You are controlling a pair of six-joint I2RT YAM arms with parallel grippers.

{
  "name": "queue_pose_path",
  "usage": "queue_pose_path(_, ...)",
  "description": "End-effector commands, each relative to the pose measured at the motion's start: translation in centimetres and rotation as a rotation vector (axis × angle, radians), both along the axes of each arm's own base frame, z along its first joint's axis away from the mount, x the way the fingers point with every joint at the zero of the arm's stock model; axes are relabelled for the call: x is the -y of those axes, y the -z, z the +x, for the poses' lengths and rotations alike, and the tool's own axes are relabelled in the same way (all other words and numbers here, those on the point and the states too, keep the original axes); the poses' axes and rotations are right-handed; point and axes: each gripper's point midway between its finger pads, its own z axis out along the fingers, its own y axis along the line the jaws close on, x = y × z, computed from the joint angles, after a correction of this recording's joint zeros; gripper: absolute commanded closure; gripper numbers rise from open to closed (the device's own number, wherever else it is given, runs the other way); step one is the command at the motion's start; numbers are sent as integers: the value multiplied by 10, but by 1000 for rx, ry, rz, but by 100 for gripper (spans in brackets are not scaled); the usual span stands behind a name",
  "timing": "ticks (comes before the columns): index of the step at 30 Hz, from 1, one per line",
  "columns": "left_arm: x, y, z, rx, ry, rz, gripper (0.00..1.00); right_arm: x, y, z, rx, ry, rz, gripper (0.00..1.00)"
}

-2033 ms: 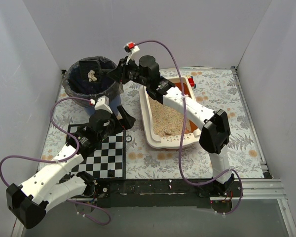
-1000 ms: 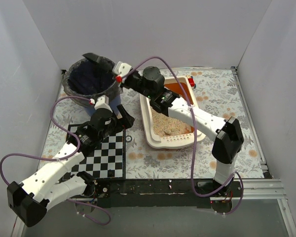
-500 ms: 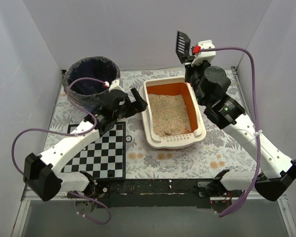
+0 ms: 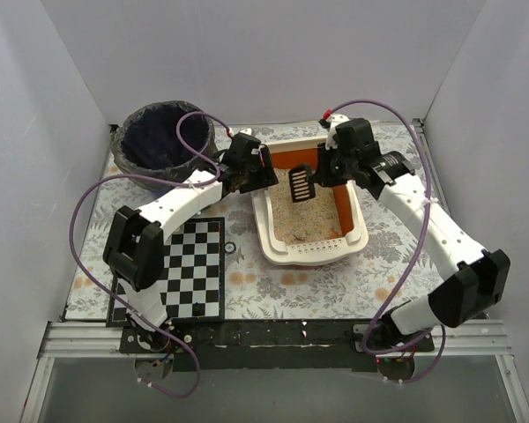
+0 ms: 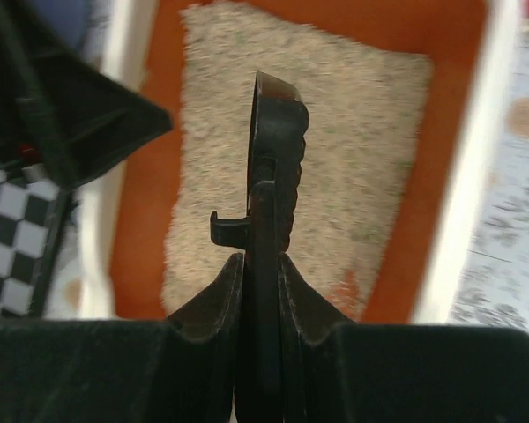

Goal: Clean the litter box

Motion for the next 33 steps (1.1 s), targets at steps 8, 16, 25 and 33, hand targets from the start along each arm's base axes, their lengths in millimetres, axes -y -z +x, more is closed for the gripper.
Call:
queue_pose_path(8, -9, 2, 14, 7, 32, 140, 67, -85, 24, 39, -211, -135, 197, 99)
queue_pose_path(16, -9, 8, 19, -2, 86, 105, 73, -92, 64, 86, -273, -36, 176, 99)
queue_pose_path(25, -13, 3, 24, 33, 130, 86, 71, 24, 64, 105, -191, 295, -118, 99)
queue_pose_path(33, -2, -1, 28, 42, 176, 60, 69, -11, 25, 83, -133, 105, 68, 99)
